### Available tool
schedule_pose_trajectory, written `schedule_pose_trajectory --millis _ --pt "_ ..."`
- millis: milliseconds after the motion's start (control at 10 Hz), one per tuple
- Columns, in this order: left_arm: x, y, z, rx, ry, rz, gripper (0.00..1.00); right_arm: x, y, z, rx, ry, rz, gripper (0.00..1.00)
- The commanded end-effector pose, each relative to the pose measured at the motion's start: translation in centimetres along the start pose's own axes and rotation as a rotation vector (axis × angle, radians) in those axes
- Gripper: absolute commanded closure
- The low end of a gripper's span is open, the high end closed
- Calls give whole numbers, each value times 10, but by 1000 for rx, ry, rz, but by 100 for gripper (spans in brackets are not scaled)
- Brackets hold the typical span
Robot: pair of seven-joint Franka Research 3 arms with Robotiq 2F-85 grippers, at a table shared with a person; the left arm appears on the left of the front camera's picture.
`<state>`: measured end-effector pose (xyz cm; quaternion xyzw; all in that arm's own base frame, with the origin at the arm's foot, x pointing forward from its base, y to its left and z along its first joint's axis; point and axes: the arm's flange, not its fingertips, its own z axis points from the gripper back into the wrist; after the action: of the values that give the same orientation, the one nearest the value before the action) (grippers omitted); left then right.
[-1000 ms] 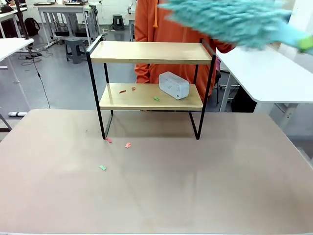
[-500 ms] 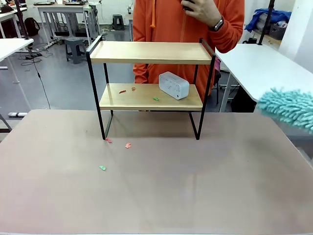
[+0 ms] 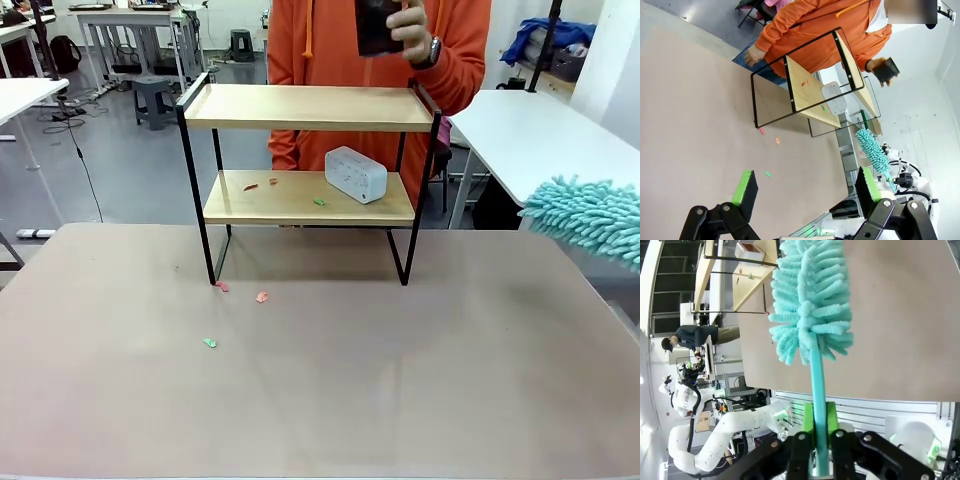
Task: Clean the shelf.
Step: Clean the specific tier of the Shelf with the Duster once objects are removed, then clean the remaining tier of the Shelf with the Duster once objects are removed.
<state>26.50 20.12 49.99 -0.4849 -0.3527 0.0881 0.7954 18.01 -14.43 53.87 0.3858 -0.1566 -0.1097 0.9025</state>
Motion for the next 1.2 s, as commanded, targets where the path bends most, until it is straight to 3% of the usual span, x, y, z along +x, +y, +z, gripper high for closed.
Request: schedule_pose_trajectory --millis 0,1100 --pt "0 0 -3 -19 -16 -16 0 -1 -2 1 14 2 28 88" --pt "0 0 -3 -19 -16 -16 0 -1 -2 1 14 2 28 88"
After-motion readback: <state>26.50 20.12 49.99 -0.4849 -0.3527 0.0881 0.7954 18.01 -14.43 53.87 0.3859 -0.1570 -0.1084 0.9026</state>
